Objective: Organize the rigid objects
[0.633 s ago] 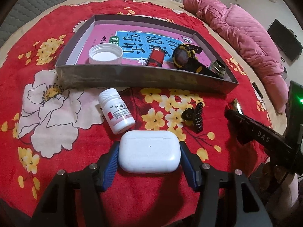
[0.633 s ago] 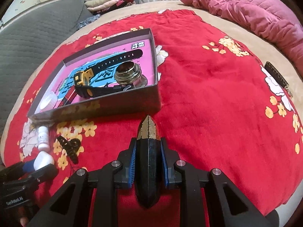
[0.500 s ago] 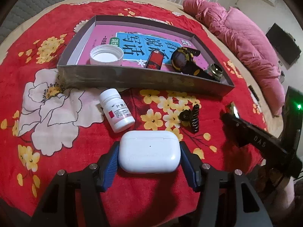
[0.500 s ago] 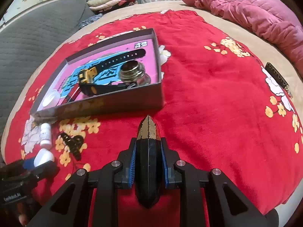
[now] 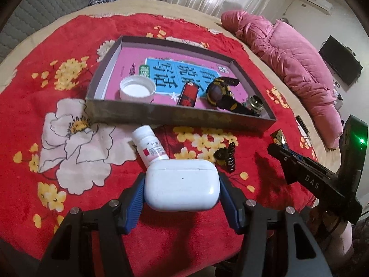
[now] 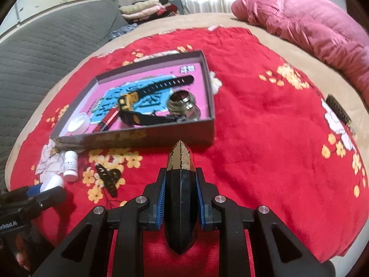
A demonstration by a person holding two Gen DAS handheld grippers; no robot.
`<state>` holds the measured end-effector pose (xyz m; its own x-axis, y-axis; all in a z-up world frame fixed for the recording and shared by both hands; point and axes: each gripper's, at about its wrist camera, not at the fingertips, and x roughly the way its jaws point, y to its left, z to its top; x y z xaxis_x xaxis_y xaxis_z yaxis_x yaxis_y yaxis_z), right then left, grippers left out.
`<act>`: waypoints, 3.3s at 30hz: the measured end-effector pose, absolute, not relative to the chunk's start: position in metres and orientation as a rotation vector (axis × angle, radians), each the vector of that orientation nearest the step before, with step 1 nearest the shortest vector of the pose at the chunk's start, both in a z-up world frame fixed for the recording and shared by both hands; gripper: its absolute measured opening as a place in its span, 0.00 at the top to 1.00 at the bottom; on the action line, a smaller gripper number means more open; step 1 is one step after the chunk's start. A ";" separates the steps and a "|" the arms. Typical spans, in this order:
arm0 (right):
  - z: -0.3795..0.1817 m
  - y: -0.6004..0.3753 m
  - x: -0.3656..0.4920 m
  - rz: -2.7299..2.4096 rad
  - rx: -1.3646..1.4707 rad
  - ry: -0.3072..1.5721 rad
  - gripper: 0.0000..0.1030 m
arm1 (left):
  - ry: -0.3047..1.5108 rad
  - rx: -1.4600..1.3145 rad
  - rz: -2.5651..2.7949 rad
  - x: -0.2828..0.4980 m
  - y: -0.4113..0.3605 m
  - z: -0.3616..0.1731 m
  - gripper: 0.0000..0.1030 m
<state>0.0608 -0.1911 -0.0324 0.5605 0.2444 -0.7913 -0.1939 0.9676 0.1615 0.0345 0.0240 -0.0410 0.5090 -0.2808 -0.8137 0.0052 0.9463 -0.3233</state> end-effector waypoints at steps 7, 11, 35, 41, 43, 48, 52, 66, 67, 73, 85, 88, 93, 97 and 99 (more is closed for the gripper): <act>-0.022 -0.177 0.055 0.323 0.040 0.895 0.78 | 0.989 -0.302 -0.178 0.033 0.027 -0.032 0.42; -0.017 -0.173 0.054 0.340 0.041 0.874 0.78 | 0.974 -0.308 -0.175 0.033 0.030 -0.029 0.42; 0.003 -0.139 0.058 0.425 -0.003 0.808 0.78 | 0.832 -0.310 -0.065 0.051 0.074 -0.012 0.42; 0.008 -0.123 0.066 0.450 -0.018 0.798 0.78 | 0.813 -0.322 -0.037 0.066 0.083 -0.013 0.42; 0.009 -0.119 0.069 0.453 -0.019 0.798 0.78 | 0.809 -0.326 -0.037 0.072 0.084 -0.014 0.42; 0.010 -0.111 0.079 0.457 -0.013 0.800 0.78 | 0.801 -0.322 -0.039 0.085 0.082 -0.017 0.42; 0.010 -0.104 0.085 0.467 -0.024 0.802 0.78 | 0.800 -0.323 -0.043 0.097 0.080 -0.022 0.42; 0.013 -0.075 0.118 0.449 -0.064 0.789 0.78 | 0.760 -0.279 -0.078 0.117 0.080 -0.034 0.42; 0.013 -0.073 0.120 0.450 -0.064 0.792 0.78 | 0.760 -0.272 -0.084 0.117 0.079 -0.034 0.42; 0.003 -0.062 0.137 0.439 -0.079 0.821 0.78 | 0.767 -0.263 -0.114 0.120 0.080 -0.038 0.42; -0.022 -0.055 0.156 0.437 -0.112 0.863 0.78 | 0.812 -0.239 -0.125 0.123 0.076 -0.049 0.42; -0.025 -0.057 0.156 0.436 -0.118 0.871 0.78 | 0.816 -0.231 -0.130 0.122 0.073 -0.050 0.42; -0.028 -0.059 0.157 0.442 -0.120 0.879 0.78 | 0.826 -0.224 -0.127 0.123 0.072 -0.050 0.42; -0.031 -0.057 0.157 0.450 -0.126 0.888 0.78 | 0.830 -0.202 -0.122 0.123 0.070 -0.051 0.42; -0.032 -0.055 0.158 0.454 -0.133 0.888 0.78 | 0.832 -0.198 -0.122 0.123 0.070 -0.051 0.42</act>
<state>0.1576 -0.0555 -0.0325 0.5429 0.3269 -0.7736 -0.4354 0.8972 0.0735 0.1231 0.0702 -0.0514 0.6677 -0.1850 -0.7211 0.0304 0.9746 -0.2220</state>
